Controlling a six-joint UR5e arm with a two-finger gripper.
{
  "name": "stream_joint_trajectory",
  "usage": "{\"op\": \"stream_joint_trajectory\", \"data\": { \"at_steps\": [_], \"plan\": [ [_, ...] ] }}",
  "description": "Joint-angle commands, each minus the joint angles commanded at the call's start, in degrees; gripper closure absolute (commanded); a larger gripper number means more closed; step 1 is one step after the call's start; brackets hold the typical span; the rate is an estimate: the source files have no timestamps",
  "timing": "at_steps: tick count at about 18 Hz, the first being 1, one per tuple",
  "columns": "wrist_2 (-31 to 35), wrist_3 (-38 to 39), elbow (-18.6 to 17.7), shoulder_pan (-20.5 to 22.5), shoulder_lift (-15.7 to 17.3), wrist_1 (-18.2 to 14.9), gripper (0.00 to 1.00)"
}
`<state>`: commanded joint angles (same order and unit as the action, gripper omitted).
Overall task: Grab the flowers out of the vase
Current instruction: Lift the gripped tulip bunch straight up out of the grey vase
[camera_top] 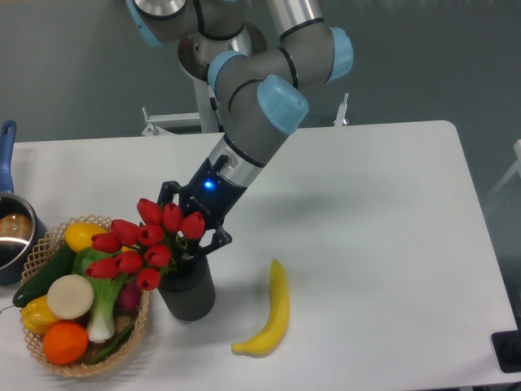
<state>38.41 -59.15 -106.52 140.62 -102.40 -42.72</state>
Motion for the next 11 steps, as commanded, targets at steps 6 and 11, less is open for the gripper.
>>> {"op": "stream_joint_trajectory", "data": {
  "at_steps": [6,11],
  "plan": [
    [-4.29,2.1,0.88,2.37,1.85,-0.09,0.52],
    [-8.88,4.13,2.9,3.6,2.03,-0.09,0.52]
  ]
}}
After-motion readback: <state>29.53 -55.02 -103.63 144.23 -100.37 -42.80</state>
